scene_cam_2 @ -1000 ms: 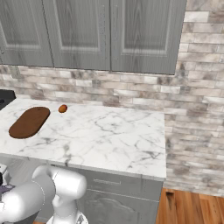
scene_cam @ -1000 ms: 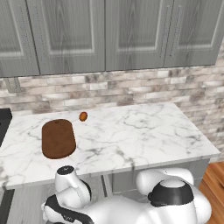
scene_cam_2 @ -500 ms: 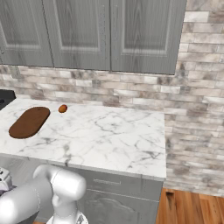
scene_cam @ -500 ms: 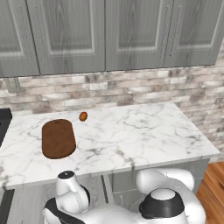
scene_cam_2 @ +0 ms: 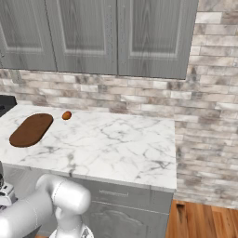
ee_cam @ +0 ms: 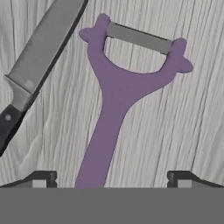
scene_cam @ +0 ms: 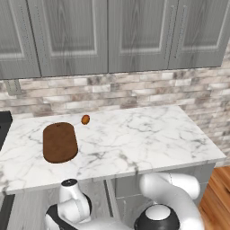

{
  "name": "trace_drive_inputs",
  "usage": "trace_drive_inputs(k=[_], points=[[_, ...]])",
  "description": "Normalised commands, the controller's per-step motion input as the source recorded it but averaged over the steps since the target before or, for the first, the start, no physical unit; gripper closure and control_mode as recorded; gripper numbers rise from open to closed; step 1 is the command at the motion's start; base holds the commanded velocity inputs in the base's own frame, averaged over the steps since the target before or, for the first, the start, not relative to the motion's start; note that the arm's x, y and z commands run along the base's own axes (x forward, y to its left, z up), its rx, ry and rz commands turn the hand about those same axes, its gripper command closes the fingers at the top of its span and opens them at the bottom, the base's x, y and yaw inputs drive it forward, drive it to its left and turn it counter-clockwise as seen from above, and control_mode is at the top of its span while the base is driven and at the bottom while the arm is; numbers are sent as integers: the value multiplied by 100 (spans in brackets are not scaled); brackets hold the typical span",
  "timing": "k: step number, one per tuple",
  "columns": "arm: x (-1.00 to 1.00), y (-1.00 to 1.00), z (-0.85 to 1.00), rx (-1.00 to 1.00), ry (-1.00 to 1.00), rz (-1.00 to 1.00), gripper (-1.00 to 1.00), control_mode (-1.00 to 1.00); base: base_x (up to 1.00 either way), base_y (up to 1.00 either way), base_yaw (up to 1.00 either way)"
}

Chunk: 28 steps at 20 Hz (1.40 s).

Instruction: Open the drawer on the left and place the cutting tools on the cutting board.

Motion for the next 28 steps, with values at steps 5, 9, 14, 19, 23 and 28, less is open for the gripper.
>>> trace_drive_inputs(k=[5, 9, 14, 19, 23, 28], points=[[0, 10, -24, -1, 0, 0, -100, -100, 0, 0, 0], [0, 16, -23, -5, 0, 0, -100, -100, 0, 0, 0], [0, 14, -7, -1, 0, 0, -100, -100, 0, 0, 0], [0, 11, -13, 0, 0, 0, -100, -100, 0, 0, 0], [0, 2, -6, 0, 0, 0, -100, -100, 0, 0, 0], [0, 0, 0, 0, 0, 0, -100, -100, 0, 0, 0]])
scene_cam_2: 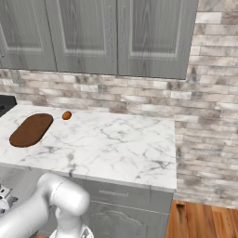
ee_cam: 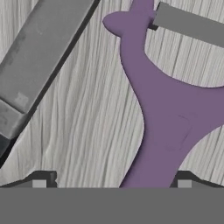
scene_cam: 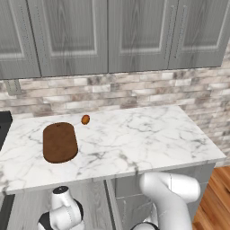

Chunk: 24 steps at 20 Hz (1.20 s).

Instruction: Open the drawer on the left and place the cutting tools on the cutting board.

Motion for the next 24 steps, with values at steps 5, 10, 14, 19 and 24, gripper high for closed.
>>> trace_drive_inputs(k=[5, 10, 14, 19, 24], points=[[0, 0, 0, 0, 0, 0, 100, -100, 0, 0, 0], [0, 0, 0, 0, 0, 0, 100, -100, 0, 0, 0], [0, 0, 0, 0, 0, 0, 100, -100, 0, 0, 0], [-7, 0, 32, 2, 0, 0, 100, -100, 0, 0, 0], [-10, 0, 95, 5, 0, 7, 100, -100, 0, 0, 0]])
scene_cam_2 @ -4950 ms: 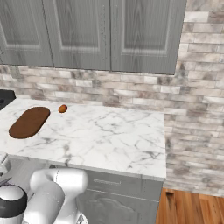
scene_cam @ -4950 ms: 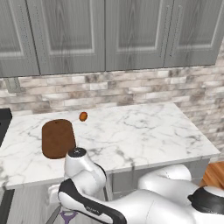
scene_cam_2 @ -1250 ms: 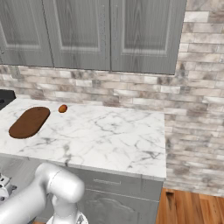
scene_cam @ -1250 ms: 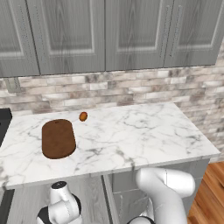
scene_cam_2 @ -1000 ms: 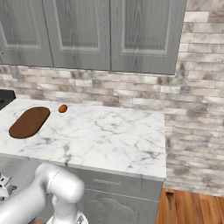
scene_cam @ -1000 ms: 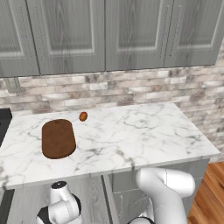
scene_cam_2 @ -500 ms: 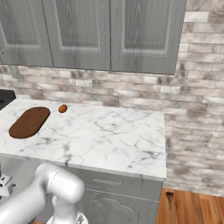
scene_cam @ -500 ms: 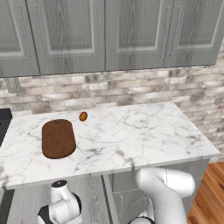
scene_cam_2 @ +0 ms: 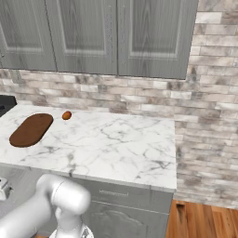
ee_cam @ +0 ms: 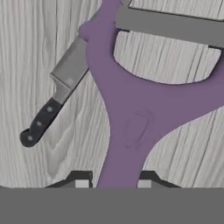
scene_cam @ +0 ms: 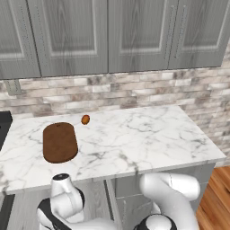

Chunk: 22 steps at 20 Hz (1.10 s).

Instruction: Open the drawer on the left and place the cutting tools on the cutting board.

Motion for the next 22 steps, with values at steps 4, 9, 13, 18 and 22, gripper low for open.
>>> trace_drive_inputs(k=[4, 9, 13, 18, 22], points=[[-11, 0, 100, 2, 0, 15, 100, -100, 0, 0, 0], [-18, 0, 95, 0, 0, 14, 100, -100, 0, 0, 0], [23, -4, 62, 0, -4, 2, 100, -100, 0, 0, 0], [54, -35, 38, 0, -14, -1, 100, -100, 0, 0, 0], [46, -26, 53, 0, -16, -6, 100, -100, 0, 0, 0]])
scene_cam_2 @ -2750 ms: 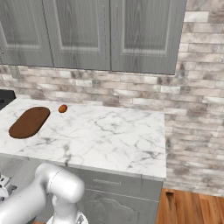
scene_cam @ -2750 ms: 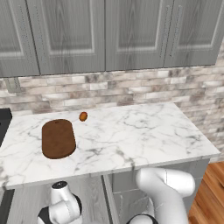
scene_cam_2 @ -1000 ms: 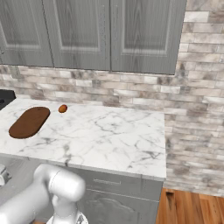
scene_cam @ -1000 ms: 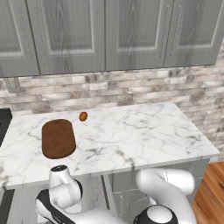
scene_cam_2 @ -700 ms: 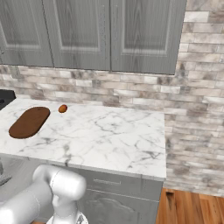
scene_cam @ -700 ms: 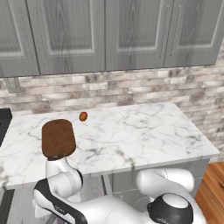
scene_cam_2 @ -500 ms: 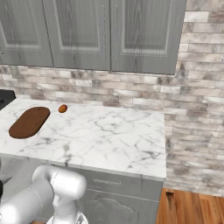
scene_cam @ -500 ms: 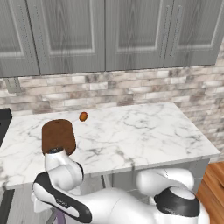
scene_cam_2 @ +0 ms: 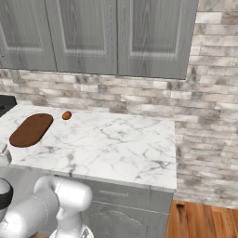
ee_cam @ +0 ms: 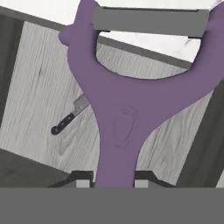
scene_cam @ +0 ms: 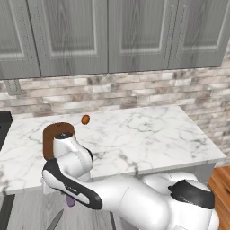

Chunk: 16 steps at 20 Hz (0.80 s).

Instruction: Open the drawer on the left and place the cutting tools on the cutting board.

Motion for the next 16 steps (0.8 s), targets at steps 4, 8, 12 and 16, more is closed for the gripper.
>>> trace_drive_inputs(k=[4, 8, 12, 16], points=[[29, -6, 62, 0, -11, -7, 100, -100, 0, 0, 0], [31, -20, 39, 5, 0, -4, 100, -100, 0, 0, 0], [26, -43, 7, 8, -5, -10, 100, -100, 0, 0, 0], [33, -37, 0, 5, -3, -15, 100, -100, 0, 0, 0]])
